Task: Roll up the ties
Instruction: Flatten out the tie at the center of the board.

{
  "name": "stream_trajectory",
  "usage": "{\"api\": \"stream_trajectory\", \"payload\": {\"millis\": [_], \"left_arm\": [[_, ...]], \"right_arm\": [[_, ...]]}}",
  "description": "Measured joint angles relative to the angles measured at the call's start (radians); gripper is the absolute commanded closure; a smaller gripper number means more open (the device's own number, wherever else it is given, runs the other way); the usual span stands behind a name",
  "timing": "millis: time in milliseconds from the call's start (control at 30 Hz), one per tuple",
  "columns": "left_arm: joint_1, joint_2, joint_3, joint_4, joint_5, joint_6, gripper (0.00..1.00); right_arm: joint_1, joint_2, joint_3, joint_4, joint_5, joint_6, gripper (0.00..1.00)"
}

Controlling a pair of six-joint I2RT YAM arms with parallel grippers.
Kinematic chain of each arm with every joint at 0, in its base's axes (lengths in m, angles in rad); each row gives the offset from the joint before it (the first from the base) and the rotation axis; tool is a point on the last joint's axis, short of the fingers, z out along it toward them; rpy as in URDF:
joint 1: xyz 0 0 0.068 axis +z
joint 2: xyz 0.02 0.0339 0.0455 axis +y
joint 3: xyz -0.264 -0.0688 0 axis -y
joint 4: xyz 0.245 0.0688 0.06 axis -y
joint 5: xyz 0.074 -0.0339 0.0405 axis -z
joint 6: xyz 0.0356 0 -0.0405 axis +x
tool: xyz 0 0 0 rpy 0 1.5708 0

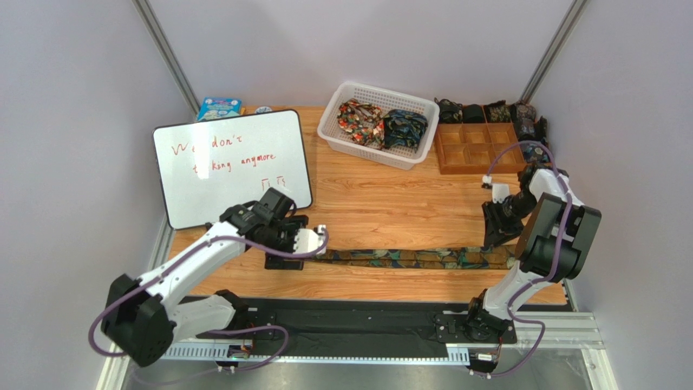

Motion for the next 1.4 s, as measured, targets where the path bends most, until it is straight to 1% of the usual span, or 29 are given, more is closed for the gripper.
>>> {"api": "stream_trajectory", "payload": {"millis": [133, 233, 333, 367, 433, 467, 533, 567, 667, 733, 767, 833, 867, 933, 967, 1033, 1067, 1100, 1133, 1167, 1233, 1300, 1367, 1400], "left_arm": [[-0.003, 0.179, 0.092, 0.047, 0.024, -0.050, 0.01], [-0.021, 0.286, 0.121, 0.092, 0.023, -0.071, 0.01], [-0.052, 0.362, 0.117, 0.123, 0.019, -0.082, 0.06], [-0.063, 0.378, 0.114, 0.134, 0.015, -0.085, 0.11], [-0.087, 0.402, 0.105, 0.153, 0.009, -0.096, 0.18], [-0.098, 0.414, 0.101, 0.163, 0.006, -0.102, 0.26], [-0.114, 0.433, 0.094, 0.187, -0.002, -0.114, 0.30], [-0.120, 0.443, 0.092, 0.194, -0.006, -0.118, 0.35], [-0.130, 0.480, 0.096, 0.232, -0.029, -0.141, 0.46], [-0.130, 0.484, 0.099, 0.251, -0.040, -0.154, 0.50], [-0.130, 0.488, 0.102, 0.259, -0.045, -0.162, 0.56], [-0.131, 0.498, 0.113, 0.272, -0.056, -0.175, 0.63], [-0.131, 0.505, 0.119, 0.282, -0.062, -0.182, 0.71], [-0.135, 0.517, 0.130, 0.299, -0.072, -0.192, 0.76], [-0.137, 0.520, 0.132, 0.306, -0.077, -0.193, 0.77], [-0.145, 0.522, 0.132, 0.319, -0.089, -0.193, 0.73], [-0.150, 0.523, 0.132, 0.321, -0.093, -0.193, 0.65], [-0.151, 0.523, 0.133, 0.322, -0.097, -0.194, 0.59], [-0.153, 0.523, 0.134, 0.321, -0.097, -0.194, 0.49], [-0.153, 0.521, 0.136, 0.319, -0.095, -0.194, 0.45], [-0.151, 0.511, 0.140, 0.299, -0.088, -0.203, 0.43], [-0.145, 0.482, 0.140, 0.274, -0.075, -0.204, 0.43], [-0.124, 0.414, 0.140, 0.235, -0.056, -0.201, 0.44], [-0.111, 0.372, 0.140, 0.218, -0.048, -0.197, 0.46]], "right_arm": [[0.069, -0.069, 0.011, -0.013, -0.019, -0.027, 0.60], [0.128, -0.089, -0.013, -0.008, -0.019, -0.030, 0.60], [0.168, -0.089, -0.070, 0.015, -0.006, -0.029, 0.61], [0.175, -0.086, -0.090, 0.026, 0.002, -0.029, 0.62], [0.177, -0.076, -0.117, 0.045, 0.016, -0.029, 0.63], [0.177, -0.065, -0.124, 0.058, 0.026, -0.028, 0.63], [0.177, -0.031, -0.126, 0.085, 0.042, -0.027, 0.65], [0.177, -0.006, -0.121, 0.100, 0.049, -0.025, 0.65], [0.177, 0.056, -0.068, 0.074, 0.067, 0.000, 0.66], [0.177, 0.085, -0.034, 0.061, 0.075, 0.012, 0.67], [0.177, 0.102, -0.011, 0.056, 0.082, 0.016, 0.67], [0.176, 0.127, 0.024, 0.051, 0.092, 0.023, 0.67], [0.175, 0.139, 0.044, 0.051, 0.097, 0.025, 0.67], [0.173, 0.155, 0.074, 0.053, 0.105, 0.026, 0.68], [0.172, 0.158, 0.084, 0.059, 0.108, 0.026, 0.68], [0.170, 0.158, 0.094, 0.074, 0.111, 0.025, 0.66], [0.169, 0.156, 0.095, 0.077, 0.111, 0.024, 0.65], [0.168, 0.153, 0.095, 0.077, 0.108, 0.022, 0.61], [0.167, 0.147, 0.095, 0.080, 0.104, 0.017, 0.59], [0.166, 0.140, 0.095, 0.083, 0.096, 0.013, 0.58], [0.159, 0.106, 0.096, 0.080, 0.058, -0.008, 0.53], [0.153, 0.047, 0.108, 0.061, 0.008, -0.021, 0.50], [0.153, -0.022, 0.141, 0.029, -0.049, -0.030, 0.50], [0.154, -0.062, 0.169, 0.012, -0.084, -0.032, 0.52]]}}
